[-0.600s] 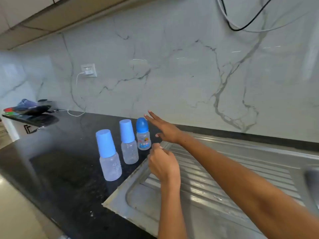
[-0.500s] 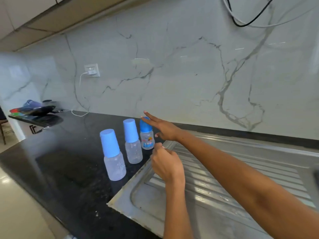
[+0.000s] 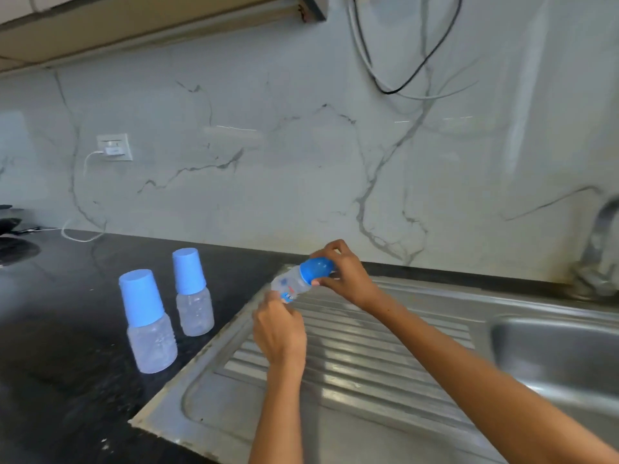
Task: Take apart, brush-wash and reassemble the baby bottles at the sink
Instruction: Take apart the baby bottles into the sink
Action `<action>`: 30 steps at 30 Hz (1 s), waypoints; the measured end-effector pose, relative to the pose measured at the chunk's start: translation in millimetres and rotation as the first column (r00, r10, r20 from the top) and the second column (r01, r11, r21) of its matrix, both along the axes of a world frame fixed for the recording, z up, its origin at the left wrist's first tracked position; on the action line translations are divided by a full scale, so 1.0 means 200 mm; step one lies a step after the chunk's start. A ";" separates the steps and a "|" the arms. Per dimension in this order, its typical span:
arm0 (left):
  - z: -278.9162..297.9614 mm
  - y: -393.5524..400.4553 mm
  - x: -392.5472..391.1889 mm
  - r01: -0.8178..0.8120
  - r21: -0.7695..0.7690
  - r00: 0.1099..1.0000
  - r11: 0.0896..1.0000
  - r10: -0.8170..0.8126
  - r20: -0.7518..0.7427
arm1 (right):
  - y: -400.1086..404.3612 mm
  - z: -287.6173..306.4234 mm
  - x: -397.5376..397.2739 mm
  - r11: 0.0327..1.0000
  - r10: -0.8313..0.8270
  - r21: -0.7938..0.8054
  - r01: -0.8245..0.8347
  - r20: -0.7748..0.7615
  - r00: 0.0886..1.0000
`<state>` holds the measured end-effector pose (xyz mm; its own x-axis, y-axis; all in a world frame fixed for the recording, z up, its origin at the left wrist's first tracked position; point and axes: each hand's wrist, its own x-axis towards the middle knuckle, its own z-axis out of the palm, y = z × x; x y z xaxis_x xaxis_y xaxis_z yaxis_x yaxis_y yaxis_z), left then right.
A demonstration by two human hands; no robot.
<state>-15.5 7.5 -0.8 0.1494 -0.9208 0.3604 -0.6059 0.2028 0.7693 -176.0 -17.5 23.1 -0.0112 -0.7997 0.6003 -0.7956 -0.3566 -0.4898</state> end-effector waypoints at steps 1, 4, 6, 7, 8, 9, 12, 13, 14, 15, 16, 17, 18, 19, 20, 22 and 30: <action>0.01 0.01 -0.02 0.027 -0.026 0.999 0.999 -0.027 0.021 | 0.10 0.00 -0.07 1.000 -0.028 -0.009 0.028 0.027 0.999; 0.03 0.11 -0.15 0.180 -0.106 0.980 0.978 -0.169 0.107 | 0.47 0.02 -0.34 0.987 -0.156 -0.031 0.160 0.105 0.982; 0.04 0.22 -0.27 0.309 -0.131 0.943 0.942 -0.285 0.172 | 0.73 0.03 -0.49 0.965 -0.257 -0.013 0.263 0.171 0.951; 0.04 0.28 -0.34 0.381 -0.131 0.915 0.915 -0.353 0.196 | 0.86 0.03 -0.56 0.952 -0.302 0.005 0.307 0.188 0.934; 0.05 0.33 -0.40 0.450 -0.126 0.884 0.884 -0.420 0.204 | 0.98 0.02 -0.62 0.938 -0.342 0.019 0.346 0.201 0.918; 0.05 0.38 -0.47 0.513 -0.122 0.853 0.850 -0.488 0.188 | 1.09 0.02 -0.68 0.925 -0.376 0.032 0.379 0.222 0.899; 0.04 0.56 -0.67 0.687 -0.038 0.726 0.725 -0.687 0.026 | 1.38 -0.03 -0.82 0.896 -0.434 0.079 0.436 0.358 0.827; 0.03 0.62 -0.74 0.732 0.001 0.680 0.681 -0.731 -0.052 | 1.45 -0.05 -0.84 0.902 -0.420 0.090 0.423 0.417 0.806; 0.02 0.68 -0.79 0.771 0.051 0.635 0.635 -0.759 -0.142 | 1.52 -0.07 -0.86 0.912 -0.396 0.098 0.399 0.475 0.786; 0.01 0.73 -0.84 0.802 0.092 0.594 0.591 -0.771 -0.228 | 1.58 -0.08 -0.86 0.922 -0.369 0.106 0.372 0.526 0.766; -0.01 0.77 -0.88 0.826 0.121 0.560 0.550 -0.777 -0.288 | 1.61 -0.09 -0.86 0.933 -0.345 0.119 0.340 0.567 0.748; -0.03 0.80 -0.93 0.846 0.133 0.529 0.516 -0.786 -0.319 | 1.65 -0.10 -0.86 0.941 -0.328 0.134 0.312 0.595 0.734; -0.04 0.82 -0.96 0.858 0.135 0.511 0.496 -0.792 -0.335 | 1.67 -0.11 -0.87 0.945 -0.319 0.150 0.290 0.613 0.723; -0.05 0.83 -0.98 0.863 0.122 0.501 0.491 -0.795 -0.342 | 1.68 -0.12 -0.86 0.948 -0.314 0.166 0.271 0.629 0.712; -0.06 0.83 -0.99 0.862 0.111 0.500 0.495 -0.792 -0.350 | 1.69 -0.12 -0.86 0.950 -0.311 0.178 0.258 0.647 0.696; -0.07 0.82 -1.00 0.864 0.069 0.487 0.499 -0.791 -0.372 | 1.68 -0.13 -0.83 0.949 -0.315 0.206 0.240 0.697 0.645; -0.08 0.80 -0.95 0.872 -0.106 0.444 0.478 -0.862 -0.243 | 1.70 -0.10 -0.76 0.861 -0.467 0.501 0.089 0.707 0.531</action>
<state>-205.4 167.6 -16.5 -0.6615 -0.6288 0.4088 0.0677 0.4928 0.8675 -328.1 321.8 3.9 -0.5827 -0.8053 -0.1093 -0.0417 0.1640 -0.9856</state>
